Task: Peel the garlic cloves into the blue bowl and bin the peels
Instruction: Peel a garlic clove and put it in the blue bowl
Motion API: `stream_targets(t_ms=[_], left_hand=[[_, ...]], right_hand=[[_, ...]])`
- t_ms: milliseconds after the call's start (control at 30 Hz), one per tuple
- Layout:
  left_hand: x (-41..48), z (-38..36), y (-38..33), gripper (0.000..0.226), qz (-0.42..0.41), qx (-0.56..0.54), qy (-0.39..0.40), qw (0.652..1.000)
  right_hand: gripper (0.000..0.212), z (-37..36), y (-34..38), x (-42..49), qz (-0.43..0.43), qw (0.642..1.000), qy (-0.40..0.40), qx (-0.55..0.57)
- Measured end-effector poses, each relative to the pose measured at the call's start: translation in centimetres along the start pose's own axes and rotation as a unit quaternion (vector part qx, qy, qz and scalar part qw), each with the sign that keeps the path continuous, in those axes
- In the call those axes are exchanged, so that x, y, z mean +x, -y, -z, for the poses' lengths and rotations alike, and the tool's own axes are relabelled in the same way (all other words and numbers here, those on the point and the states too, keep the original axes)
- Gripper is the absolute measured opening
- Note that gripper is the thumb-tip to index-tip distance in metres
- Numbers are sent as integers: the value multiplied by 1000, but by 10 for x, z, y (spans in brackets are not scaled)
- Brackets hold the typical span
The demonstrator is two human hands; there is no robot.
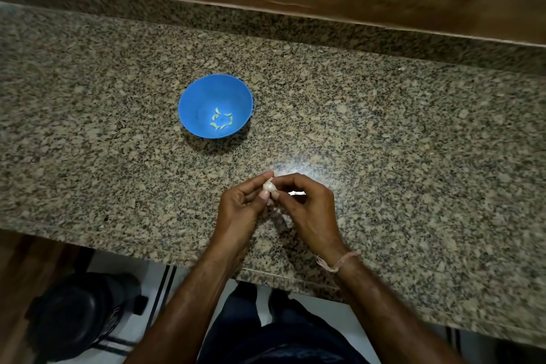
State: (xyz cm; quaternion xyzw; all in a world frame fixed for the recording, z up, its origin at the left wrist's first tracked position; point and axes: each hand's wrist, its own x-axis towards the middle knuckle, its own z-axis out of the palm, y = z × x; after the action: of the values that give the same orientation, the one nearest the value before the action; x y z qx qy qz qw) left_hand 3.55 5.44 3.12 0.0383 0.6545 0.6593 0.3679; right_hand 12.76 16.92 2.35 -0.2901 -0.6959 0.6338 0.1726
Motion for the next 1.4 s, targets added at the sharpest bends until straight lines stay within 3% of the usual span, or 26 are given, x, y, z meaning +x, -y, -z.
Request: stream_targets(t_ms=[267, 500, 767, 1400], left_hand=[[3, 7, -2, 32, -27, 27, -33, 999], [2, 13, -2, 31, -44, 56, -17, 997], [0, 8, -6, 33, -60, 88, -27, 994], [2, 13, -2, 26, -15, 87, -37, 995]], right_hand=[[17, 3, 2, 4, 37, 997, 25, -58], [18, 5, 3, 8, 44, 996, 46, -68], [18, -1, 2, 3, 82, 986, 31, -143], [19, 2, -4, 4, 69, 985, 59, -147]])
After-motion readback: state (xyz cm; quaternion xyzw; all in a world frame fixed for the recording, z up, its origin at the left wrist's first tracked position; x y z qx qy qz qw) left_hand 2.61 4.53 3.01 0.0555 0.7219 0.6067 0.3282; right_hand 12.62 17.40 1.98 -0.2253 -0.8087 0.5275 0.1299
